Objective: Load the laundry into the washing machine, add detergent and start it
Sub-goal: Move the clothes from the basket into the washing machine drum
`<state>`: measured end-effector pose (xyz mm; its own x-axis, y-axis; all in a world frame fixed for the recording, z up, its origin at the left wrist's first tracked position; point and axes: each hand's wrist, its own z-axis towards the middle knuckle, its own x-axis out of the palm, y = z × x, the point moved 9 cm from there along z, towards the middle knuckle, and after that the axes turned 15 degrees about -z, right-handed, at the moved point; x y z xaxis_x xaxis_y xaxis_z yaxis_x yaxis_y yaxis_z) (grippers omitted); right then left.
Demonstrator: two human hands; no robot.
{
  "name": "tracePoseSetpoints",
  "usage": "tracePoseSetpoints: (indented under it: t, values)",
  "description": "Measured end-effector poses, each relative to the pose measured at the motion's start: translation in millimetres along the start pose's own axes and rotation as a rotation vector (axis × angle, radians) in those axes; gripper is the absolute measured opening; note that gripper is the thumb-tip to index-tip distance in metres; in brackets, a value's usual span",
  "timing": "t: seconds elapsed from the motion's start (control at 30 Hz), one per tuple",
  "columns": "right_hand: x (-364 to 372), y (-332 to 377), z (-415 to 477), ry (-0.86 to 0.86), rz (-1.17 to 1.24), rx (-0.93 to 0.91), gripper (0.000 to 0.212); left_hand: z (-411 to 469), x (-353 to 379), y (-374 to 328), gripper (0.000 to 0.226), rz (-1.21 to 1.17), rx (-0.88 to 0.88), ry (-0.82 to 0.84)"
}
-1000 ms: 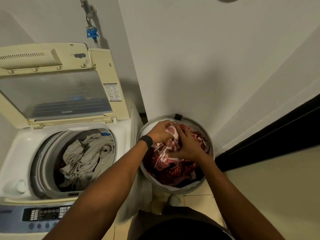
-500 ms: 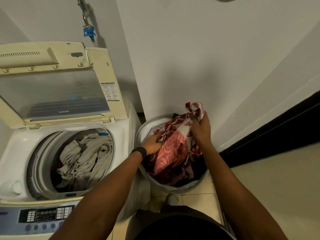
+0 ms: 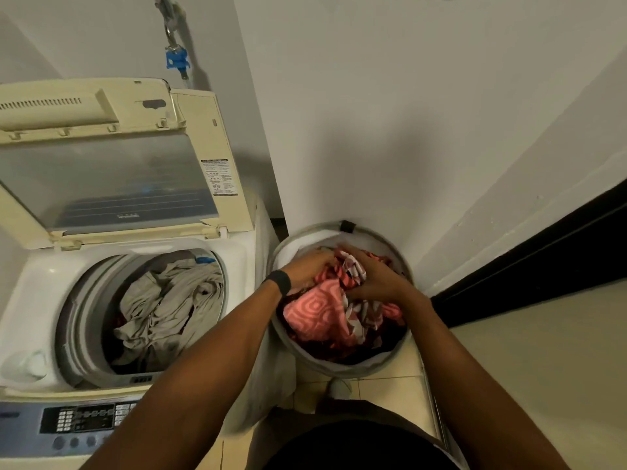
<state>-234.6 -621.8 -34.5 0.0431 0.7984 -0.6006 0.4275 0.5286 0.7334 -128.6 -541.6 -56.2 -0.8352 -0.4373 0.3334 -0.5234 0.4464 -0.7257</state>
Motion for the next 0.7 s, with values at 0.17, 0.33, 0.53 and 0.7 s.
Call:
tracePoseSetpoints:
  t: [0.17,0.33,0.53,0.7]
  values:
    - [12,-36,-4,0.091,-0.513,0.214,0.048,15,-55,65,0.053,-0.006,-0.138,-0.292]
    - [40,-54,-19,0.272,-0.919,0.301,0.045,54,-106,136,0.041,0.681,-0.116,-0.375]
    - [62,-62,-25,0.313,-1.015,0.338,0.051,73,-98,184,0.107,0.992,-0.137,-0.322]
    - [75,-71,-33,0.548,-0.808,0.37,0.097,46,-76,102,0.06,0.976,0.161,-0.383]
